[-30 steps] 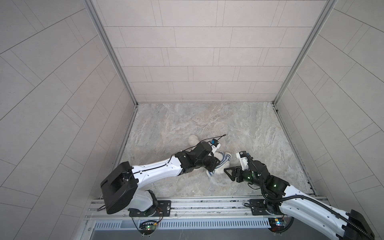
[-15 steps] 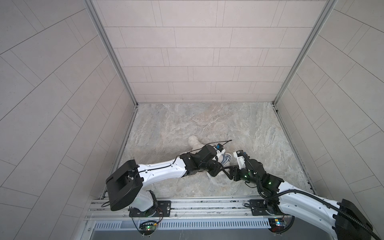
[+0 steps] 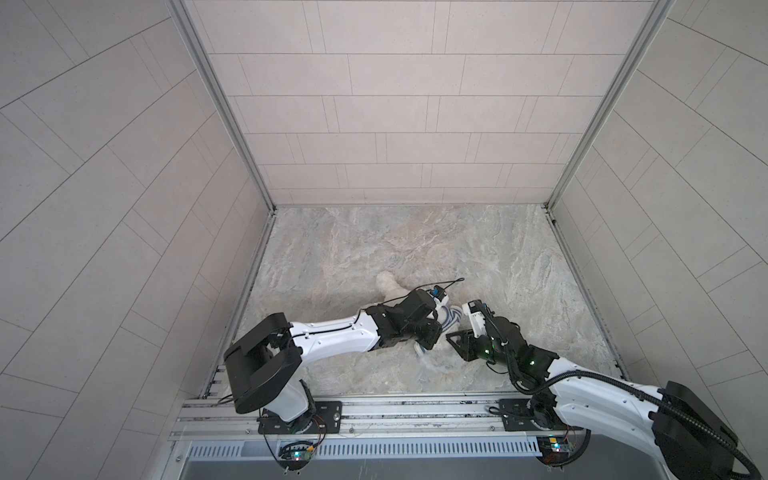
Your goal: Dress the teddy bear
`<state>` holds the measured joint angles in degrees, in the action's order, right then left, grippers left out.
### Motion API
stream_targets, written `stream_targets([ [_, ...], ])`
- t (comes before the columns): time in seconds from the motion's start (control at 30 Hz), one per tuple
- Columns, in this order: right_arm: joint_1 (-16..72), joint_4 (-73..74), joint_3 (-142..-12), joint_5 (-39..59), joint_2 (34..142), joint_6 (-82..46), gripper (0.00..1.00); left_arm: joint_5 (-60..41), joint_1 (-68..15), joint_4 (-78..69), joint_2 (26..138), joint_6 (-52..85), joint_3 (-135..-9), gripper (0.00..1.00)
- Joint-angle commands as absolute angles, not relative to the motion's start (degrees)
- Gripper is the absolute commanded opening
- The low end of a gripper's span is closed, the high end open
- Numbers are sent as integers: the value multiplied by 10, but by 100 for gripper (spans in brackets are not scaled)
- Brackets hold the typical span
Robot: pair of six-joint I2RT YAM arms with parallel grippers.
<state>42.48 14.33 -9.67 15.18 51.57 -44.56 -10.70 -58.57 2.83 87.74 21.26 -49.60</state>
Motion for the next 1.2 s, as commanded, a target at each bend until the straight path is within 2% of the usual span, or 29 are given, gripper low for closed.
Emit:
stream_targets([
  [0.0,428,134,-96,142,497,-434,9,-85,-581,28,862,214,-498,8],
  [0.07,428,115,-99,137,482,-427,2,-82,-579,30,853,211,-497,0],
  [0.23,433,63,-104,118,436,-404,0,-93,-562,32,825,208,-491,0],
  [0.27,435,58,-105,115,430,-401,0,-101,-559,28,820,208,-489,1],
  [0.33,441,46,-109,109,420,-391,0,-111,-557,31,817,205,-492,12],
  [0.43,449,35,-116,102,420,-381,0,-126,-558,34,831,203,-502,23],
  [0.63,465,27,-128,83,427,-372,0,-117,-578,62,844,183,-529,30],
  [0.83,480,19,-144,70,438,-364,0,-86,-595,112,863,163,-560,27],
  [1.07,485,14,-150,65,435,-362,0,-45,-598,137,870,157,-574,27],
  [1.17,486,15,-149,66,426,-362,0,-32,-598,138,875,157,-577,17],
])
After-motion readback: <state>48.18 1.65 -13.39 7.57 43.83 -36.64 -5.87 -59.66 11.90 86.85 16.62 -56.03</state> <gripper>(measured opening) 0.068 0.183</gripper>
